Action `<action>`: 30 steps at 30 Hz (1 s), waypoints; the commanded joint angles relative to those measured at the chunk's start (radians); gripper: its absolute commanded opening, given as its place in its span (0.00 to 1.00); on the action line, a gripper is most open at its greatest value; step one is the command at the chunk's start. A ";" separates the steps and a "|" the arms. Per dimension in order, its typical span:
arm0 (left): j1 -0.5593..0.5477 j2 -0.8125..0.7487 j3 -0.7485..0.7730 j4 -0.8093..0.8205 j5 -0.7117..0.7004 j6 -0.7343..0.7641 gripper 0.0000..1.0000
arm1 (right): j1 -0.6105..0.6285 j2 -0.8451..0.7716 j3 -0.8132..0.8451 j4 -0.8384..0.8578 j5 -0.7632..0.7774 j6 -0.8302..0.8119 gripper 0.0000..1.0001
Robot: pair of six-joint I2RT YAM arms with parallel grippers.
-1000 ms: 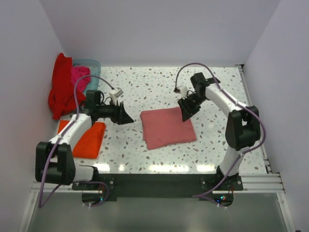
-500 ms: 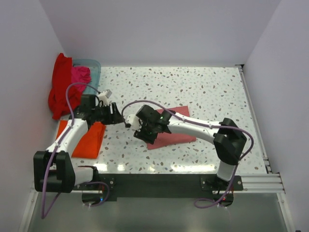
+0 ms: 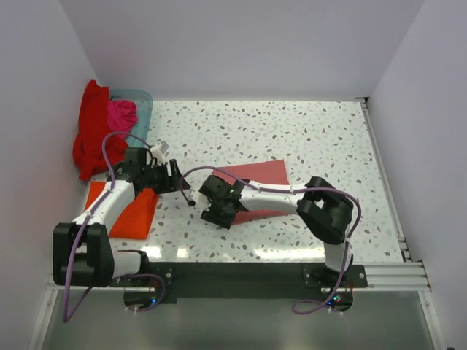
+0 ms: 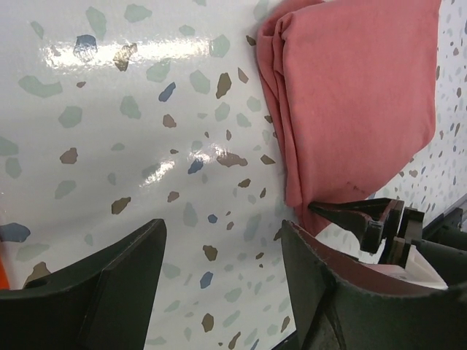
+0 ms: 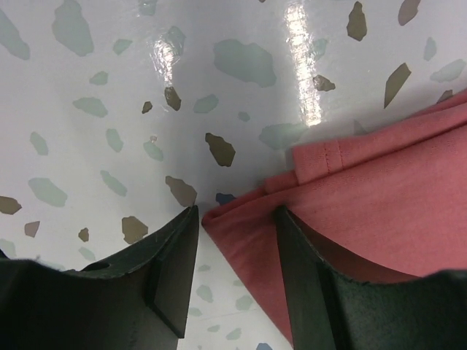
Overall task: Fold and stack the t-shirts
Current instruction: Neatly place the folded tshirt to the corner
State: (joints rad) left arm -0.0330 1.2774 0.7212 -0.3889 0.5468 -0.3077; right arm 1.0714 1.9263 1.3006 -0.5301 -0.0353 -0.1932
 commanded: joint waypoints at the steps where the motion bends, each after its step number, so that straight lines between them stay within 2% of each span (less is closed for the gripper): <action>1: 0.008 0.008 -0.023 0.035 -0.002 -0.041 0.70 | 0.001 0.033 -0.032 0.048 0.005 0.024 0.49; 4: 0.007 0.022 -0.038 0.051 -0.001 -0.050 0.70 | -0.002 0.045 -0.050 0.065 0.012 0.021 0.27; 5: 0.008 0.025 -0.055 0.074 0.002 -0.054 0.70 | -0.007 0.036 -0.053 0.070 0.009 0.023 0.12; 7: 0.005 0.040 -0.081 0.105 0.053 -0.080 0.70 | -0.016 -0.013 -0.058 0.082 -0.017 0.021 0.01; 12: -0.011 0.101 -0.126 0.303 0.198 -0.212 0.80 | -0.048 -0.136 -0.066 0.150 -0.092 0.014 0.00; 15: -0.047 0.122 -0.147 0.433 0.237 -0.292 0.85 | -0.067 -0.180 -0.067 0.171 -0.142 0.014 0.00; 23: -0.166 0.172 -0.215 0.721 0.206 -0.522 0.91 | -0.079 -0.214 -0.041 0.182 -0.232 0.012 0.00; 30: -0.219 0.267 -0.200 0.751 0.177 -0.594 0.92 | -0.079 -0.194 0.003 0.194 -0.241 0.046 0.00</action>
State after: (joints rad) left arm -0.2405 1.5101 0.5144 0.2783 0.7292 -0.8284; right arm 0.9882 1.7393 1.2434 -0.3958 -0.2333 -0.1749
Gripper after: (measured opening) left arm 0.914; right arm 0.030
